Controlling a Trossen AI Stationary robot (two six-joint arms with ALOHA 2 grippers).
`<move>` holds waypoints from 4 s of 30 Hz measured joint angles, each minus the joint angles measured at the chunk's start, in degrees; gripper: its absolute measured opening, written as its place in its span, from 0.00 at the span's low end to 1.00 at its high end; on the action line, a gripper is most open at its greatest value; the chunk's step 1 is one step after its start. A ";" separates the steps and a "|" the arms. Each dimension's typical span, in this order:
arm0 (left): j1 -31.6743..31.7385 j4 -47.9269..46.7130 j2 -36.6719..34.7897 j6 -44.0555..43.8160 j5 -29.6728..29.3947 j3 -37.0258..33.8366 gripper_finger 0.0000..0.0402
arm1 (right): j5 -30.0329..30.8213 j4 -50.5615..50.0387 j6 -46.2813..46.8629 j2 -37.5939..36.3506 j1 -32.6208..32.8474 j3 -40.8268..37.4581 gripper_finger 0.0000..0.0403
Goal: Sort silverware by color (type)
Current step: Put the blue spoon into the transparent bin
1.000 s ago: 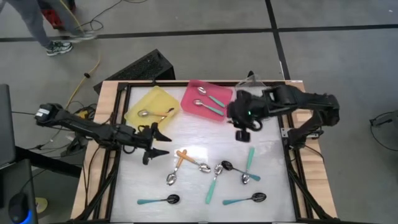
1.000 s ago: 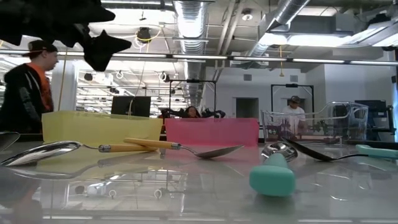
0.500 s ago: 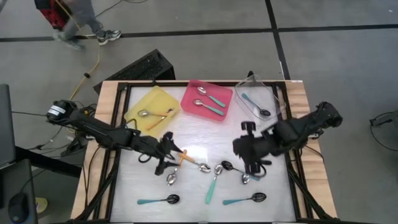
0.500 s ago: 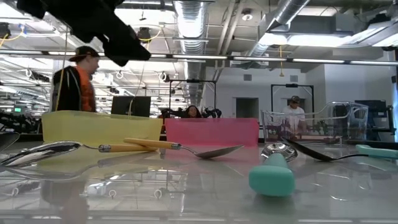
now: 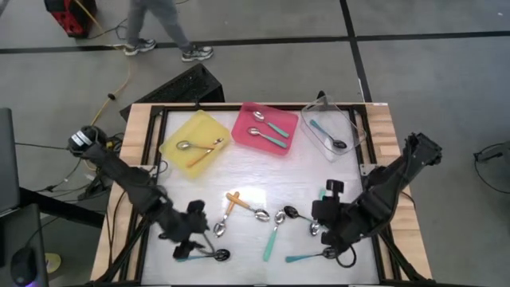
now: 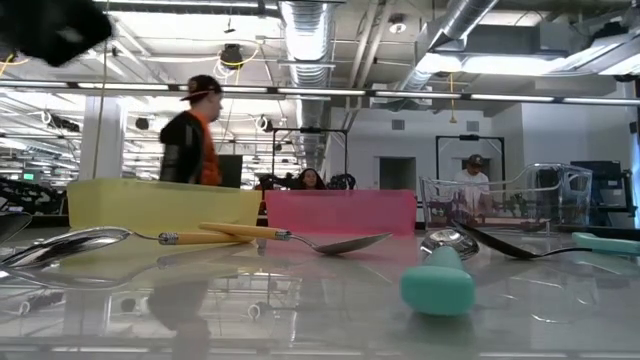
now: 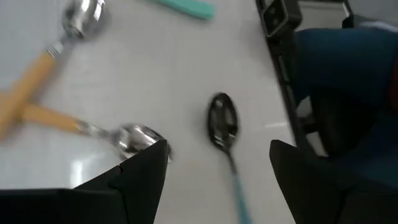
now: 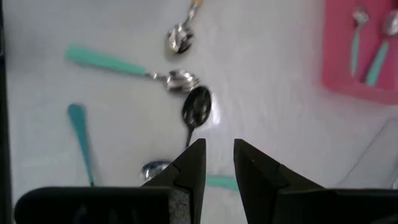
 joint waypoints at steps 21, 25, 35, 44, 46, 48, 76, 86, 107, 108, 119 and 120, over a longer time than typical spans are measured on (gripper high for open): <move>-15.44 1.42 13.40 -20.84 -12.04 1.38 0.67 | 3.65 3.40 4.02 0.08 0.26 -2.69 0.27; -16.13 1.55 15.11 -17.02 -18.20 3.10 0.67 | 3.62 3.41 3.98 0.08 -0.32 -2.69 0.27; -19.21 7.52 22.58 -13.70 -28.20 3.04 0.67 | 3.62 4.16 3.98 0.11 -0.19 -2.69 0.27; -19.87 10.58 25.31 -13.19 -33.07 2.19 0.67 | 3.62 4.61 4.12 0.11 -0.85 -2.69 0.27; -20.69 11.18 25.31 -15.35 -35.05 1.11 0.67 | 3.61 4.68 4.18 0.11 -1.09 -2.69 0.27; -21.42 12.29 25.31 -17.85 -35.84 -0.05 0.67 | 3.75 4.68 4.26 0.11 -1.13 -2.69 0.27; -19.77 37.07 27.70 -6.99 -35.17 -11.17 0.67 | 6.44 6.27 4.75 0.13 -2.25 -2.66 0.27; -19.74 37.85 31.08 -9.52 -36.14 -9.66 0.64 | 6.44 7.23 4.83 0.13 -2.20 -2.64 0.27; -18.96 33.14 30.78 -12.57 -29.38 -9.53 0.12 | 6.53 7.46 4.88 0.13 -2.20 -2.64 0.27; -18.96 33.14 30.80 -12.59 -29.32 -9.53 0.09 | 6.53 7.46 4.88 0.13 -2.20 -2.64 0.27; -19.08 34.24 30.10 -11.53 -29.36 -9.66 0.01 | 6.62 9.19 4.11 0.13 -2.20 -2.64 0.27; -19.07 34.15 29.74 -11.29 -29.42 -9.68 0.01 | 6.63 9.77 3.60 0.13 -2.20 -2.64 0.27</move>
